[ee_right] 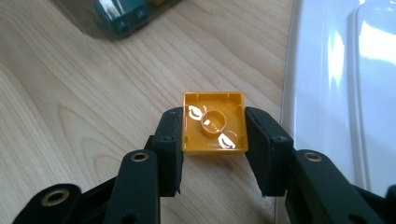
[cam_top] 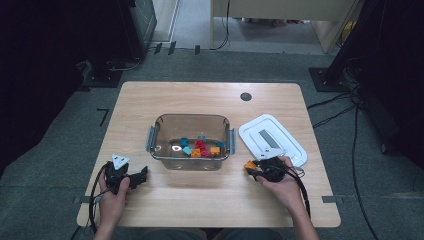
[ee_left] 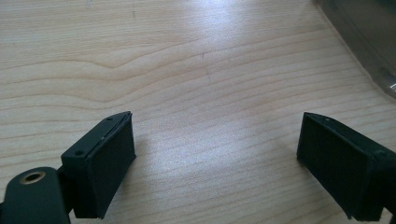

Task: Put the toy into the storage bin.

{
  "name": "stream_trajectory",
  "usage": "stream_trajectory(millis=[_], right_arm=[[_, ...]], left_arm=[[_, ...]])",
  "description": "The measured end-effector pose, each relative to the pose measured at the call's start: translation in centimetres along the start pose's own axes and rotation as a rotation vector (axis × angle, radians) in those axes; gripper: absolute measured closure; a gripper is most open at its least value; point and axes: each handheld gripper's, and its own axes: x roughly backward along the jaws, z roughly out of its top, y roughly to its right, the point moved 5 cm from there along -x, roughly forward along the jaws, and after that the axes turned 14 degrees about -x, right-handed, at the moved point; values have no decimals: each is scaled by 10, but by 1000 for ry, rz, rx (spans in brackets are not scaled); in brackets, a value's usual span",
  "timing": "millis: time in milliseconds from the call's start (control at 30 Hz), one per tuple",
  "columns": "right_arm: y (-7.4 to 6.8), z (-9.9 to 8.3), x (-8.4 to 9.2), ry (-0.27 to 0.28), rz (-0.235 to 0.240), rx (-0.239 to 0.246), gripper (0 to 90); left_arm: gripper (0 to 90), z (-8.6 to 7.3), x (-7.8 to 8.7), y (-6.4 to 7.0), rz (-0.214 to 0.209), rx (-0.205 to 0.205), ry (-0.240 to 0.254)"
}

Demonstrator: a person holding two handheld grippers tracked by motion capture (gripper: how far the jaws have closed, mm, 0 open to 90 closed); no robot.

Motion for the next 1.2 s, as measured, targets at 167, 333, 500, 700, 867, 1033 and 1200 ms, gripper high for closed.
stream_trajectory(millis=[167,333,500,700,867,1033,1200], right_arm=[[1,8,8,24,14,-28,601],[-4,20,17,41,23,-18,600],[-15,34,28,49,39,-4,599],[-26,51,38,65,57,14,599],[-30,64,45,78,62,24,599],[-35,79,52,85,71,38,599],[-42,91,56,91,80,65,598]], left_arm=[[111,0,0,0,0,0,0],[111,0,0,0,0,0,0],[111,0,0,0,0,0,0],[111,0,0,0,0,0,0],[111,0,0,0,0,0,0],[111,0,0,0,0,0,1],[111,0,0,0,1,0,2]])
